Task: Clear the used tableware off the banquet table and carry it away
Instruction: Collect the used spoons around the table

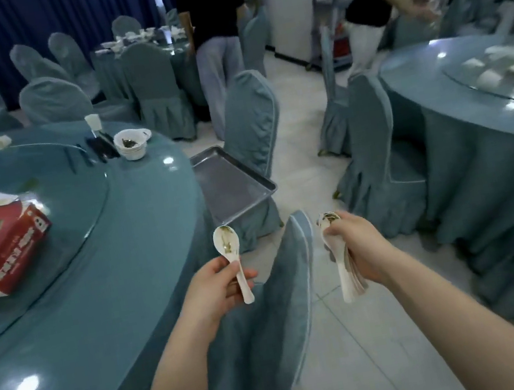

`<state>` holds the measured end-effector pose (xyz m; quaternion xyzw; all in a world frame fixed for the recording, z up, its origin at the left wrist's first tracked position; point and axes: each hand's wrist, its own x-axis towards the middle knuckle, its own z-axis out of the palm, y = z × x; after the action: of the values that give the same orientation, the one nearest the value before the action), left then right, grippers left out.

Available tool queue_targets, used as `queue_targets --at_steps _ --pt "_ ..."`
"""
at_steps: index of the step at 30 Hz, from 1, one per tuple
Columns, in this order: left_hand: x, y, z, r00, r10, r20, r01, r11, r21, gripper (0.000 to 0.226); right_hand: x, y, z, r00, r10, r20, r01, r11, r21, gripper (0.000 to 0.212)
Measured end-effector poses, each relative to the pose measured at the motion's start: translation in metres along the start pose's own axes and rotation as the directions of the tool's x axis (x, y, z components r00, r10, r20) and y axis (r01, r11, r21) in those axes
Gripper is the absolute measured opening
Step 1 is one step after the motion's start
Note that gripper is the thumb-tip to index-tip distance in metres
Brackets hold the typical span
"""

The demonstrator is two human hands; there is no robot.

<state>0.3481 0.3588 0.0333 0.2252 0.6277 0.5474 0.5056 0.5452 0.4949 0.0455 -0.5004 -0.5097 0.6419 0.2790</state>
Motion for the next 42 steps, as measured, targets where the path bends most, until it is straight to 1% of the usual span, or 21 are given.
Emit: queue_targets --at_steps 3,6,9,13,15,18,20,23,26,28,31,33,35,39,42 --pt "0.017 -0.003 0.055 1.000 0.030 -0.002 -0.030 0.999 -0.016 0.016 0.016 -0.007 -0.064 1.000 0.006 -0.030 -0.006 1.000 -0.029 0.026" --pt "0.035 -0.004 0.101 0.999 0.034 -0.019 -0.035 0.998 -0.058 0.016 0.035 -0.011 -0.110 1.000 -0.005 -0.004 0.005 1.000 -0.021 0.025" --pt "0.050 -0.002 0.132 0.999 0.027 -0.018 -0.028 0.997 -0.068 0.017 0.057 -0.012 -0.142 0.999 0.013 0.031 -0.009 0.993 -0.114 0.028" --pt "0.090 0.008 0.157 0.998 0.036 -0.049 -0.039 0.998 -0.049 0.016 0.103 -0.020 -0.167 0.997 -0.055 0.047 0.060 0.992 -0.109 0.021" --pt "0.118 0.014 0.165 0.997 0.039 -0.074 -0.043 0.998 -0.055 0.016 0.133 -0.028 -0.172 0.996 -0.081 0.048 0.085 0.992 -0.093 0.023" --pt "0.168 0.024 0.176 0.992 0.047 -0.119 -0.058 0.994 -0.089 0.014 0.186 -0.046 -0.172 0.996 -0.077 0.039 0.082 0.988 -0.130 0.031" --pt "0.206 0.034 0.181 0.989 0.050 -0.142 -0.067 0.991 -0.114 0.013 0.224 -0.063 -0.171 0.997 -0.073 0.036 0.077 0.988 -0.135 0.029" --pt "0.259 0.055 0.184 0.984 0.004 -0.176 -0.029 0.990 -0.142 0.014 0.281 -0.090 -0.165 0.998 -0.053 0.029 0.057 0.984 -0.167 0.026" --pt "0.304 0.076 0.180 0.981 -0.007 -0.192 -0.021 0.989 -0.147 0.016 0.333 -0.115 -0.154 0.996 -0.042 0.081 0.059 0.975 -0.213 0.029" --pt "0.327 0.086 0.172 0.972 -0.019 -0.235 -0.020 0.986 -0.163 0.014 0.367 -0.127 -0.142 0.990 -0.039 0.136 0.069 0.973 -0.221 0.028" --pt "0.353 0.095 0.159 0.954 -0.031 -0.298 -0.026 0.982 -0.185 0.012 0.414 -0.137 -0.116 0.979 -0.052 0.196 0.110 0.947 -0.302 0.026" --pt "0.373 0.097 0.147 0.932 -0.042 -0.360 -0.035 0.978 -0.204 0.012 0.450 -0.142 -0.094 0.966 -0.061 0.251 0.144 0.933 -0.330 0.026" --pt "0.392 0.098 0.133 0.892 -0.069 -0.447 -0.040 0.972 -0.230 0.014 0.488 -0.149 -0.070 0.948 -0.059 0.314 0.175 0.918 -0.355 0.026" --pt "0.425 0.099 0.110 0.775 -0.139 -0.616 -0.057 0.956 -0.288 0.013 0.563 -0.159 -0.019 0.882 -0.036 0.470 0.250 0.880 -0.403 0.022" --pt "0.444 0.104 0.102 0.674 -0.194 -0.712 -0.108 0.928 -0.355 0.011 0.610 -0.169 0.022 0.826 0.033 0.563 0.235 0.888 -0.396 0.019"
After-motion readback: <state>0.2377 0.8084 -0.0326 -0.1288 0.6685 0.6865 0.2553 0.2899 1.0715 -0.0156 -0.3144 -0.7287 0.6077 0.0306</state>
